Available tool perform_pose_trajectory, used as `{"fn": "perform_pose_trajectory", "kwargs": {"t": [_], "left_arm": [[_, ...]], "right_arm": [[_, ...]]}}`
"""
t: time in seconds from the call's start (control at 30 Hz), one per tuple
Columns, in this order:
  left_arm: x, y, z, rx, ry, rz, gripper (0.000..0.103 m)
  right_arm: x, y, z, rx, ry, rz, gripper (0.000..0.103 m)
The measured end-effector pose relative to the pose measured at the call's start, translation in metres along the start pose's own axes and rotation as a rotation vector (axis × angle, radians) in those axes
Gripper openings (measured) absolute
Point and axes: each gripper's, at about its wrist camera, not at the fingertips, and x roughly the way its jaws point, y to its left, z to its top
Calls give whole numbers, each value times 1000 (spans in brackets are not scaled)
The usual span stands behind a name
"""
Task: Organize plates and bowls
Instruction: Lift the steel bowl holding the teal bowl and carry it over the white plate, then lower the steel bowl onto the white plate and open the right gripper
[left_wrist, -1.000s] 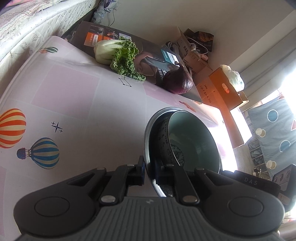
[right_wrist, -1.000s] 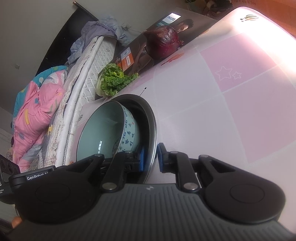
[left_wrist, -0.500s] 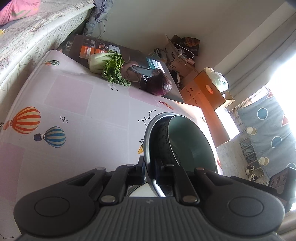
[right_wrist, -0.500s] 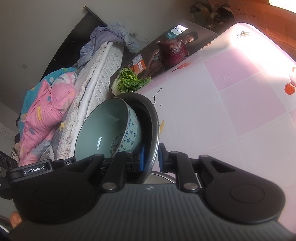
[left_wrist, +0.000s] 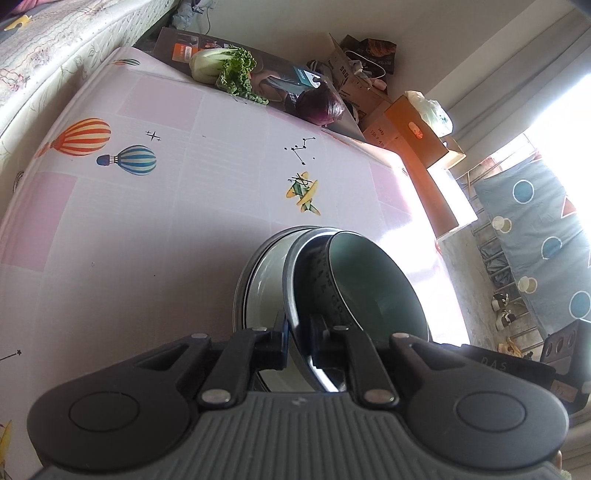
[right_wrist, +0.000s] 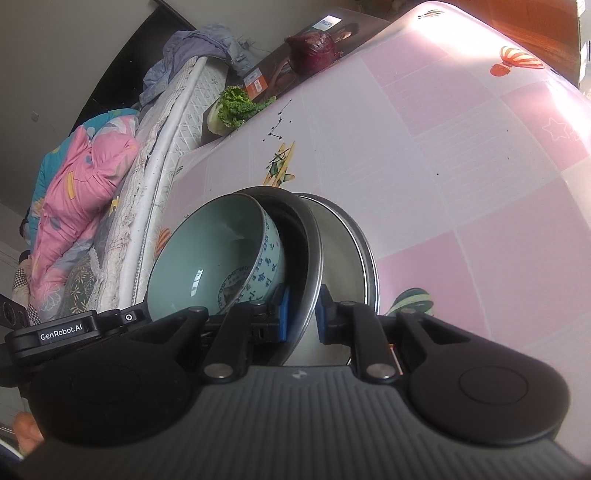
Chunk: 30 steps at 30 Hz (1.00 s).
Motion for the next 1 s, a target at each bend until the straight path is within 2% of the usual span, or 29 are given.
{"fn": "perform_pose_trajectory", "kwargs": {"t": [0.23,0.37,0.47,0.57,0.6,0.67,0.73,0.83,0.87,0.93,1.0], "left_arm": [[3,7,-10,-3,-2,-11,13],[3,7,-13,23,-26,16,12],[0,9,-16,41,-56,29,14],[-8,8,-18,60,-87,8,20],[-12,7,-19,68,-97,7,23],[-19,3,-21,95,-120,16,30],[-30,-2,-25,137,-160,29,48],[-50,-14,-36,220,-223,75,66],[-56,-18,-40,244,-239,92,70],[-71,-26,-51,288,-280,123,89],[-84,-34,-63,337,-323,154,98]], "right_arm": [[-1,1,-13,-28,-26,-23,14],[-5,5,-10,-62,-61,-46,16],[-8,7,-9,-94,-108,-82,16],[-13,7,-9,-114,-141,-103,17],[-14,7,-7,-113,-149,-106,20],[-18,6,-6,-103,-163,-110,26],[-27,6,-8,-103,-190,-111,29],[-47,9,-17,-121,-243,-111,40],[-53,10,-20,-129,-257,-112,46],[-70,16,-31,-159,-292,-123,53],[-88,23,-45,-206,-323,-135,64]]}}
